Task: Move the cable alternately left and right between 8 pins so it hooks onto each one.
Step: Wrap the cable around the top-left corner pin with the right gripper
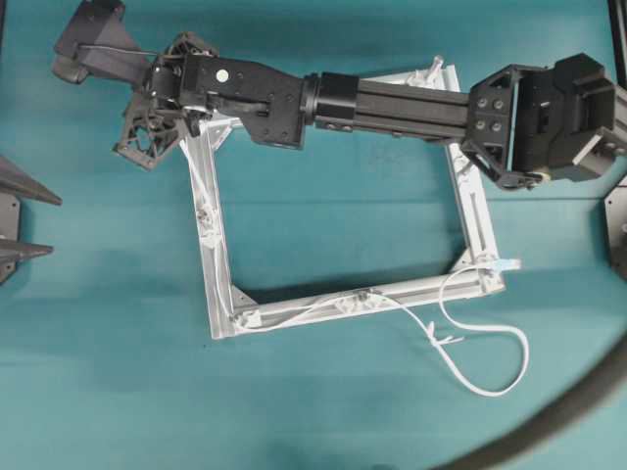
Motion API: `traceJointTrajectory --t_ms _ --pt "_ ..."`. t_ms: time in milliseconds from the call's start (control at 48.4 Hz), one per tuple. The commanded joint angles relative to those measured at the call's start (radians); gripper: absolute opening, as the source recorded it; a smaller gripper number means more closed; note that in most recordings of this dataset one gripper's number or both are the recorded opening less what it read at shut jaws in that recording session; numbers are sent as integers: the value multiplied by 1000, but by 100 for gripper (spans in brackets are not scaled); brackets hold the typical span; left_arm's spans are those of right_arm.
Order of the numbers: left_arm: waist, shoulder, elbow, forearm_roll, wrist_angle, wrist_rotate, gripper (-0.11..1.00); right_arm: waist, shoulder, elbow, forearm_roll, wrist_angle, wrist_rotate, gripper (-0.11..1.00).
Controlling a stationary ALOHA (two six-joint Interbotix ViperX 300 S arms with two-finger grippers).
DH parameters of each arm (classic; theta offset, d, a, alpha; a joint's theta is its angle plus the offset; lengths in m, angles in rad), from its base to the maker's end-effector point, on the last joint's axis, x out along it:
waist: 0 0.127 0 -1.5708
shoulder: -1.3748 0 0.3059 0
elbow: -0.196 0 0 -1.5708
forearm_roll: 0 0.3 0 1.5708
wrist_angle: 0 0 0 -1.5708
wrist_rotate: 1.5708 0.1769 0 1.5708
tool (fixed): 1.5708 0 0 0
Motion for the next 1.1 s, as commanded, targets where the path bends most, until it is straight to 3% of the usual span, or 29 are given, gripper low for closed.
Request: traceJointTrajectory --t_ms 0,145,372,662,889,1075 --pt "5 15 -17 3 -6 -2 72 3 -23 -32 -77 -41 5 16" --pt "5 15 -18 3 -6 -3 72 2 -12 -32 -173 -97 48 16" --pt "5 15 -18 3 -6 -3 72 -3 6 -32 -261 -80 117 16" --pt "5 15 -18 3 -5 -2 72 -5 8 -28 -442 23 341 16" --pt "5 15 -18 3 -6 -2 72 -5 6 -28 -480 71 445 16" --pt "5 15 -18 3 -6 -2 72 0 -6 -26 -522 127 471 16"
